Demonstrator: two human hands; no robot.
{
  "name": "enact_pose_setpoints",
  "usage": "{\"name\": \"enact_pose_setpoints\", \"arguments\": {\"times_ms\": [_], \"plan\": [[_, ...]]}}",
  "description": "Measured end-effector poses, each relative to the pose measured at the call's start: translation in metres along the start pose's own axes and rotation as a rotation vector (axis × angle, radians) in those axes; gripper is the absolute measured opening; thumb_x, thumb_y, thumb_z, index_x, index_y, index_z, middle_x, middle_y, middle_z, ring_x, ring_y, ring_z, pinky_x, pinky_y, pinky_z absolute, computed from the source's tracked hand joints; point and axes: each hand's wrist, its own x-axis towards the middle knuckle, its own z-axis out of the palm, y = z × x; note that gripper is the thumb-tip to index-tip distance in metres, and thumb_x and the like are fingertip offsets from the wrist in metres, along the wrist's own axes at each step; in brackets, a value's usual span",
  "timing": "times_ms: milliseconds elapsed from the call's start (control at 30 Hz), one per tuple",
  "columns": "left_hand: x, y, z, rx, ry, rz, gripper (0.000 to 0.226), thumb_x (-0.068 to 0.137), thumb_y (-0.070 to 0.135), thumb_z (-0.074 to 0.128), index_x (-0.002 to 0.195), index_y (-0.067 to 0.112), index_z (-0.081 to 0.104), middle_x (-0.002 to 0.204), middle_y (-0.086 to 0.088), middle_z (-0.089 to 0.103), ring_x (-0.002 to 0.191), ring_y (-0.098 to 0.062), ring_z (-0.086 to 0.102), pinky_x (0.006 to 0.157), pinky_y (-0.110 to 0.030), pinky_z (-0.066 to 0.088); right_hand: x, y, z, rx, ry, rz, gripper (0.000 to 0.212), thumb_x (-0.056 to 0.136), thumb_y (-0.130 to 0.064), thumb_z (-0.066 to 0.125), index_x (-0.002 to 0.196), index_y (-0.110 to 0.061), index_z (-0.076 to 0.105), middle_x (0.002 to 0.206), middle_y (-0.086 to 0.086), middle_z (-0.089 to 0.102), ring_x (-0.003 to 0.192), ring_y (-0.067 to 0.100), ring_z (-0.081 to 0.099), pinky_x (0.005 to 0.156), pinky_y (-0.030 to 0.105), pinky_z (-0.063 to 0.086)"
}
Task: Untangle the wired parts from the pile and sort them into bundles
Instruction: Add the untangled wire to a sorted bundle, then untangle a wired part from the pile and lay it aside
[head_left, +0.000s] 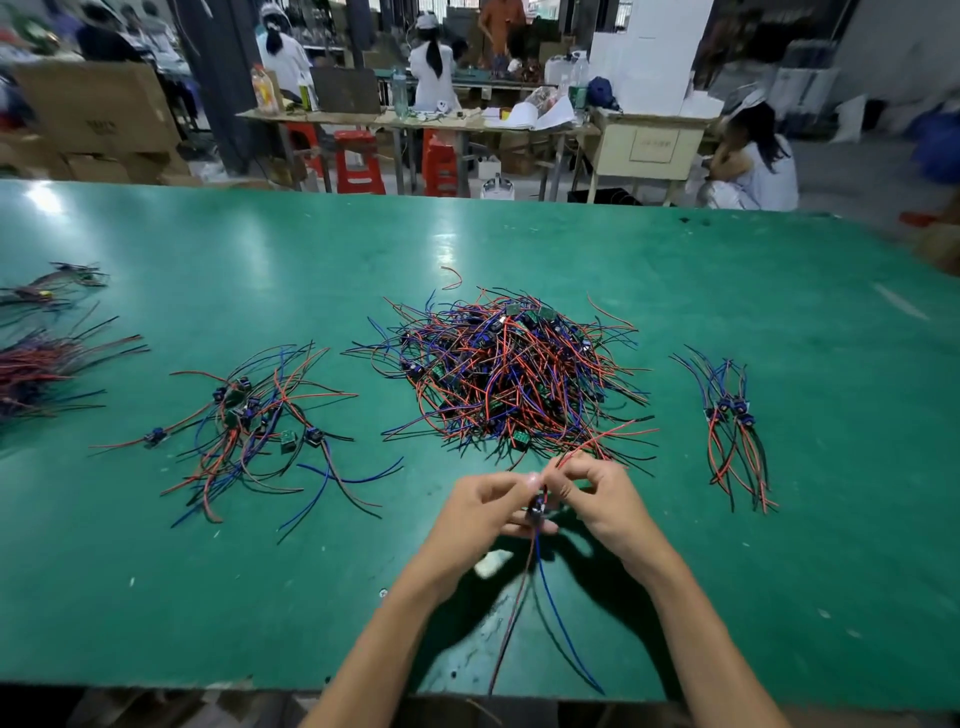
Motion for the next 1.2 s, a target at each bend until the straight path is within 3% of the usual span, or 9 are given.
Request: {"name": "enact_pose_setpoints", "arguments": {"times_ms": [167, 300, 467, 567, 700, 833, 1000, 1100, 1200], "plan": [[0.007, -0.007, 0.009, -0.057, 0.110, -0.002, 0.018, 0.097, 0.020, 0.065, 0.089, 0.013, 0.080, 0.077, -0.007, 0.074, 0.054, -0.011, 0.056, 0.056, -0.017, 0.046, -0.005, 0.017, 0.020, -0.021, 0.296, -0.018, 0.017, 0.084, -0.028, 0.079, 0.073, -0.015, 0.078, 0.080, 0.001, 0.070, 0.077, 0.011, 0.064, 0.073, 0.022, 0.049], [0.009, -0.015, 0.011, -0.126, 0.206, 0.024, 0.025, 0.097, 0.018, 0.063, 0.081, 0.003, 0.075, 0.066, -0.006, 0.063, 0.050, -0.010, 0.042, 0.048, -0.020, 0.036, -0.007, 0.016, 0.034, -0.004, 0.322, 0.011, 0.016, 0.095, -0.027, 0.070, 0.085, -0.021, 0.082, 0.085, -0.003, 0.075, 0.082, 0.007, 0.070, 0.075, 0.016, 0.050], [0.006, -0.017, 0.015, -0.112, 0.276, 0.131, 0.028, 0.098, 0.012, 0.061, 0.073, 0.012, 0.073, 0.061, 0.002, 0.059, 0.051, -0.006, 0.040, 0.049, -0.015, 0.033, -0.012, 0.013, 0.060, -0.025, 0.363, 0.016, 0.025, 0.099, -0.036, 0.054, 0.094, -0.027, 0.077, 0.086, -0.008, 0.075, 0.072, 0.007, 0.068, 0.069, 0.022, 0.052], [0.005, -0.019, 0.017, -0.081, 0.265, 0.166, 0.029, 0.097, 0.010, 0.061, 0.071, 0.002, 0.070, 0.062, 0.000, 0.059, 0.057, -0.008, 0.043, 0.052, -0.018, 0.034, -0.008, 0.013, 0.067, -0.086, 0.427, 0.066, 0.026, 0.103, -0.024, 0.053, 0.087, -0.026, 0.073, 0.081, -0.008, 0.074, 0.074, 0.009, 0.066, 0.072, 0.028, 0.052], [0.005, -0.019, 0.017, -0.092, 0.227, 0.176, 0.025, 0.098, 0.009, 0.061, 0.083, -0.009, 0.071, 0.073, -0.009, 0.065, 0.070, -0.013, 0.053, 0.065, -0.023, 0.042, 0.002, 0.008, 0.067, -0.034, 0.481, 0.162, 0.030, 0.100, -0.019, 0.050, 0.079, -0.025, 0.070, 0.078, -0.009, 0.072, 0.074, 0.013, 0.066, 0.062, 0.015, 0.047], [0.004, -0.016, 0.017, -0.027, 0.206, 0.176, 0.027, 0.094, 0.012, 0.065, 0.069, 0.005, 0.074, 0.064, -0.003, 0.063, 0.064, -0.012, 0.051, 0.061, -0.025, 0.040, 0.010, 0.003, 0.061, 0.004, 0.505, 0.245, 0.028, 0.095, -0.024, 0.048, 0.078, -0.027, 0.070, 0.078, -0.008, 0.070, 0.073, 0.020, 0.061, 0.071, 0.041, 0.055], [-0.002, -0.016, 0.017, 0.002, 0.220, 0.135, 0.021, 0.094, 0.011, 0.066, 0.079, 0.013, 0.082, 0.055, -0.002, 0.057, 0.050, -0.010, 0.036, 0.049, -0.020, 0.026, 0.026, -0.017, 0.042, 0.044, 0.574, 0.243, 0.033, 0.077, -0.038, 0.040, 0.072, -0.029, 0.071, 0.085, -0.008, 0.073, 0.077, 0.023, 0.058, 0.079, 0.041, 0.049], [-0.005, -0.016, 0.016, -0.024, 0.199, 0.123, 0.020, 0.094, 0.012, 0.067, 0.080, 0.009, 0.081, 0.054, -0.002, 0.058, 0.047, -0.006, 0.039, 0.048, -0.014, 0.029, 0.036, -0.022, 0.031, 0.095, 0.559, 0.286, 0.034, 0.086, -0.031, 0.048, 0.063, -0.029, 0.073, 0.086, -0.001, 0.076, 0.062, 0.018, 0.048, 0.066, 0.036, 0.041], [-0.006, -0.015, 0.013, -0.045, 0.155, 0.108, 0.020, 0.094, 0.011, 0.066, 0.080, 0.009, 0.081, 0.054, -0.002, 0.058, 0.045, -0.003, 0.043, 0.048, -0.010, 0.032, 0.040, -0.021, 0.022, 0.263, 0.517, 0.383, 0.029, 0.091, -0.022, 0.051, 0.071, -0.019, 0.070, 0.079, 0.000, 0.077, 0.049, 0.013, 0.037, 0.046, 0.025, 0.028]]}}
